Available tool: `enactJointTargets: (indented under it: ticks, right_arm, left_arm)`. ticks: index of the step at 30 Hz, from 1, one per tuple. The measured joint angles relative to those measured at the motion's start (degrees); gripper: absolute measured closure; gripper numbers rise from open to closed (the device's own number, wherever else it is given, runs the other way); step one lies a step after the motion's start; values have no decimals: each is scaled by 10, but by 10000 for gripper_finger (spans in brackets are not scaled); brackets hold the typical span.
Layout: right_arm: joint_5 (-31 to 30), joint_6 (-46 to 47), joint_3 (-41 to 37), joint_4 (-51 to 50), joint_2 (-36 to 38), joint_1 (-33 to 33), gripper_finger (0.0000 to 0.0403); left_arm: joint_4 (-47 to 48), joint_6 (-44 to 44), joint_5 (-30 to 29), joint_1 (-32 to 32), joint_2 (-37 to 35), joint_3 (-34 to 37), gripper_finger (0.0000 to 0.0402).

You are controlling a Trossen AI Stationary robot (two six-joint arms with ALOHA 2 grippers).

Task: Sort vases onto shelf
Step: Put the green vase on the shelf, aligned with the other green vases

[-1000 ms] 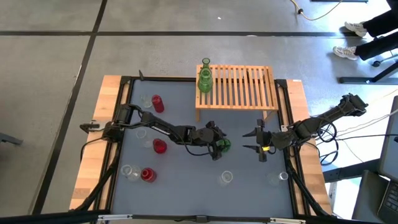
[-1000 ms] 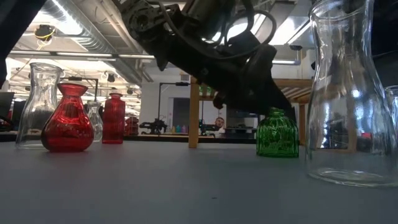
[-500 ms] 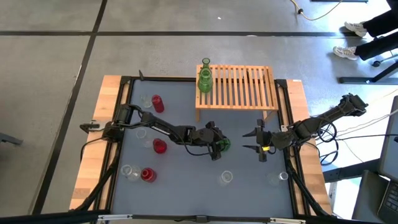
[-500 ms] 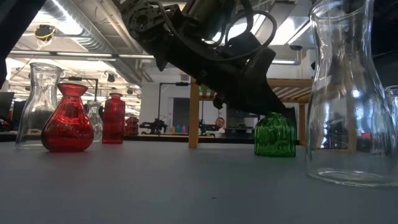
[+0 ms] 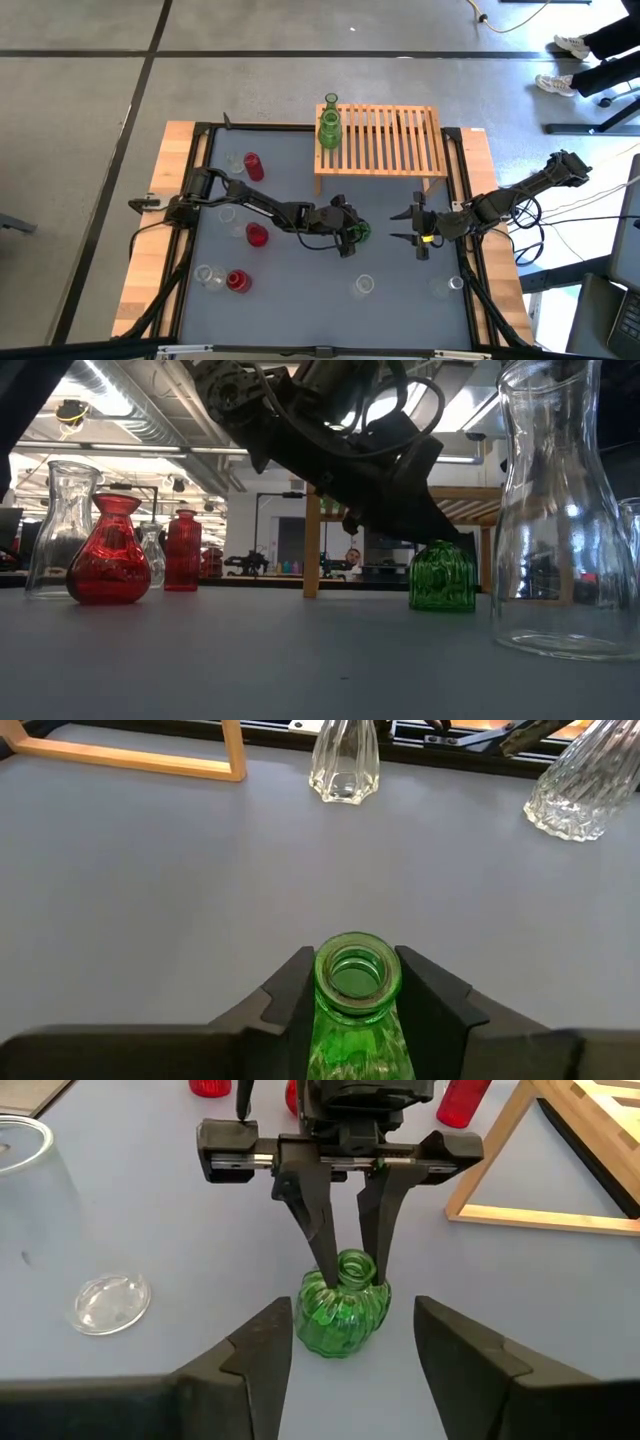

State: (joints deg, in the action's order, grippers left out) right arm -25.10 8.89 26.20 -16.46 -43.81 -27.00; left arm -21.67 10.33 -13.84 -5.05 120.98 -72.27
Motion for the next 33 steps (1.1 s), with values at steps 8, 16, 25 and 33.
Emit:
enactJointTargets:
  ticks: [8, 16, 25, 33]
  right_arm:
    - [0, 12, 0, -8, 0, 0, 207]
    - [0, 19, 0, -8, 0, 0, 207]
    - [0, 20, 0, -10, 0, 0, 207]
    - [0, 20, 0, -10, 0, 0, 207]
  left_arm:
    - [11, 0, -2, -11, -26, 0, 289]
    - [34, -8, -19, -26, -76, 0, 289]
    - [69, -19, -44, -52, -144, -1, 288]
    - [125, -21, -71, -59, -225, -1, 288]
